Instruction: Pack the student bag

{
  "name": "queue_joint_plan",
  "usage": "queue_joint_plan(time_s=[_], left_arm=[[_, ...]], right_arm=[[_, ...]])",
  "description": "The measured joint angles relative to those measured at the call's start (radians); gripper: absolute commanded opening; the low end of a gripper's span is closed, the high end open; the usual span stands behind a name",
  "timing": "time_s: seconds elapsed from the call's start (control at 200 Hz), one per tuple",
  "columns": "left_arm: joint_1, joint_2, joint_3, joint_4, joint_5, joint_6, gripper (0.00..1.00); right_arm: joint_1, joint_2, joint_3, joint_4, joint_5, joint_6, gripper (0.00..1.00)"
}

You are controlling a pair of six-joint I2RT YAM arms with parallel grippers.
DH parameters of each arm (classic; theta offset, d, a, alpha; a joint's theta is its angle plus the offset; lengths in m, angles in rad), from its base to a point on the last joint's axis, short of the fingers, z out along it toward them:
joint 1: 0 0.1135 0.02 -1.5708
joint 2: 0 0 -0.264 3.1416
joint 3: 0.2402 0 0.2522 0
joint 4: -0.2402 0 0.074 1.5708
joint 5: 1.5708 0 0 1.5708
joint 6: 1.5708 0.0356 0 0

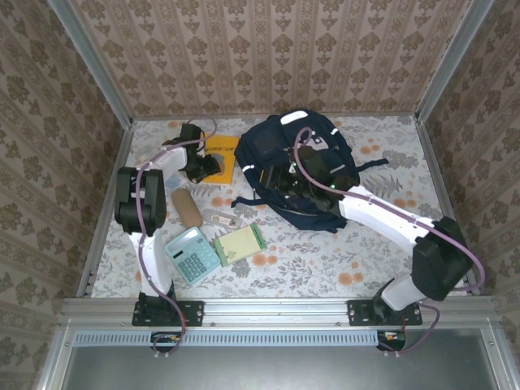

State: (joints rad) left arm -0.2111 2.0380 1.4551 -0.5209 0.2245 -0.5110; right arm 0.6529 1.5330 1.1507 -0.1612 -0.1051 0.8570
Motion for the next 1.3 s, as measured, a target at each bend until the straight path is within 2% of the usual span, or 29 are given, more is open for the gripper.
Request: queue_joint_plan(time_s=[0.18,0.365,0.545,0.68,0.82,1.03,1.3], left_arm=[[-0.061,-0.117,-0.175,0.059,0.010,-0.055,0.39],[-0.084,-0.169,-0.214,0.021,0.015,-0.071,0.42],[-0.006,-0.246,-0.211,-0.010,0.021,-0.062,0.47],[0.083,-0.251,-0.197,-0.013,0.027,-0.035,0.46],[0.136,-0.231,-0.197,-0.015,0.030,-0.011,0.43],[0.147,-0.167,-0.197,0.006,0.071,0.011,0.42],[0.143,-0.163,-0.198,0.040,0.116,0.019,0.43]], right_arm=[[0.027,0.137,0.117,-0.005,-0.021,-0.022,0.61],[0.057,0.260,0.226,-0.006,-0.023,-0.044,0.60],[0.071,0.399,0.345,-0.016,-0.021,-0.064,0.58],[0.073,0.502,0.439,-0.034,-0.004,-0.078,0.57],[0.073,0.604,0.547,-0.066,0.016,-0.097,0.55],[0.074,0.722,0.676,-0.104,0.074,-0.116,0.55],[0.065,0.843,0.829,-0.167,0.101,-0.152,0.55]])
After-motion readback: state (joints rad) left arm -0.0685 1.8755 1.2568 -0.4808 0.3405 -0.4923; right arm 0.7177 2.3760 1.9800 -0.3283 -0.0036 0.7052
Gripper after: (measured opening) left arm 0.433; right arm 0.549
